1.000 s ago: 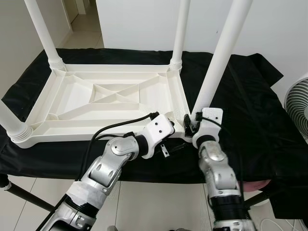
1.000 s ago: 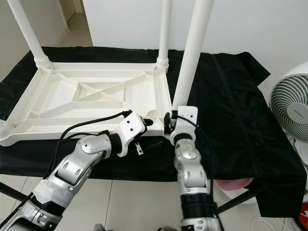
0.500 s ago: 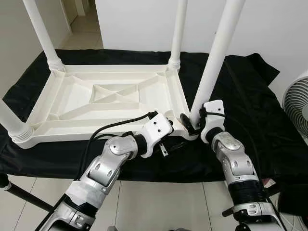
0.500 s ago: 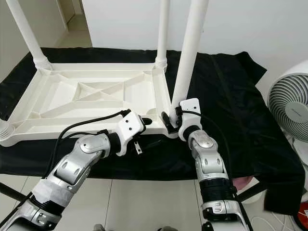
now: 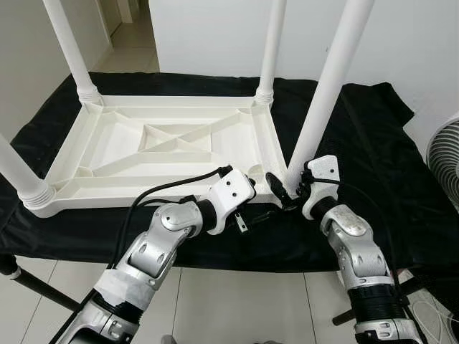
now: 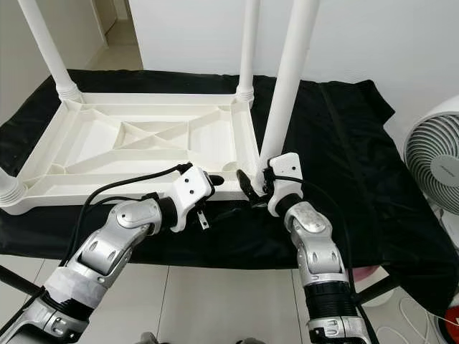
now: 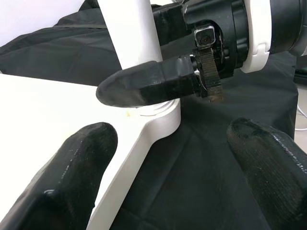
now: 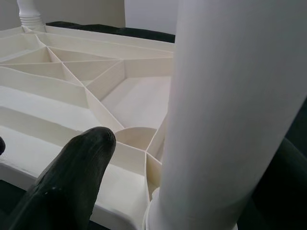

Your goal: Building children table

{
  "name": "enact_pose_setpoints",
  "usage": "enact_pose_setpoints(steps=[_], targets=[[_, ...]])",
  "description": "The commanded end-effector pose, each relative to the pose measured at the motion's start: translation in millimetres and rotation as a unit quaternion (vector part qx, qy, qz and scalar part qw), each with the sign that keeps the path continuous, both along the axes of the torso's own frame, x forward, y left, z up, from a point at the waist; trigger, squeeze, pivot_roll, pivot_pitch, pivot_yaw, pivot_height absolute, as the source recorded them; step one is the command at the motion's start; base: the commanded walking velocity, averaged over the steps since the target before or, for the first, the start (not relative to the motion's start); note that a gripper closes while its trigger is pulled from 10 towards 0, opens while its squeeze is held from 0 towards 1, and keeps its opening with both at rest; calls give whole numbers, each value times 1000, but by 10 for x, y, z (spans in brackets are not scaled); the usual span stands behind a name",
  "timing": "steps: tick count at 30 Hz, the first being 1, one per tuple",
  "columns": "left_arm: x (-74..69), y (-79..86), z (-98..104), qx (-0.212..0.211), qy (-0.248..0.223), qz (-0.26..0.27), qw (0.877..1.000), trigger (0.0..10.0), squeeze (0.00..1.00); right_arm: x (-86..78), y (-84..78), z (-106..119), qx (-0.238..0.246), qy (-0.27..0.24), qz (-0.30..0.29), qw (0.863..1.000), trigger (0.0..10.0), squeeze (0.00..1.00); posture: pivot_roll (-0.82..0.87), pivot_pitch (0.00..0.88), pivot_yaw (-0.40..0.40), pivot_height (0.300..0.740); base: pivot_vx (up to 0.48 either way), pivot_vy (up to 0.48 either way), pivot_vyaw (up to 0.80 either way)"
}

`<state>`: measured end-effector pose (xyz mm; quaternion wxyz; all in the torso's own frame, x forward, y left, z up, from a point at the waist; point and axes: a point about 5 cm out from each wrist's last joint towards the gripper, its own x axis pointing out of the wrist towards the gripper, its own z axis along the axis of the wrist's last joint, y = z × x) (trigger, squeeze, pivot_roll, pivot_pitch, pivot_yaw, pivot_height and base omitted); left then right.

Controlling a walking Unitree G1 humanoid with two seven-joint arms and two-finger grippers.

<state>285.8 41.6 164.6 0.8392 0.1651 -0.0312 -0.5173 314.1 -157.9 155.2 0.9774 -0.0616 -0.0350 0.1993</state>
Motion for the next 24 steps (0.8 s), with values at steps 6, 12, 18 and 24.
enact_pose_setpoints(steps=[6, 12, 18, 24], targets=[[63, 2, -49, 3, -3, 27, 1000, 10000, 0, -466, -97, -147, 82, -22, -147, 985, 10000, 0, -171, 69, 42, 740, 0, 0, 0], [209, 41, -122, 31, -8, 79, 996, 10000, 0, -633, -166, -232, 75, -13, -147, 986, 10000, 0, -184, 76, 48, 740, 0, 0, 0], [316, 122, -185, 64, -12, 122, 990, 10000, 0, -631, -200, -215, 72, -16, -144, 987, 10000, 0, -190, 81, 51, 740, 0, 0, 0], [472, 311, -269, 103, -15, 208, 972, 10000, 0, -658, -125, -193, 69, -14, -134, 988, 10000, 0, -182, 84, 46, 740, 0, 0, 0]])
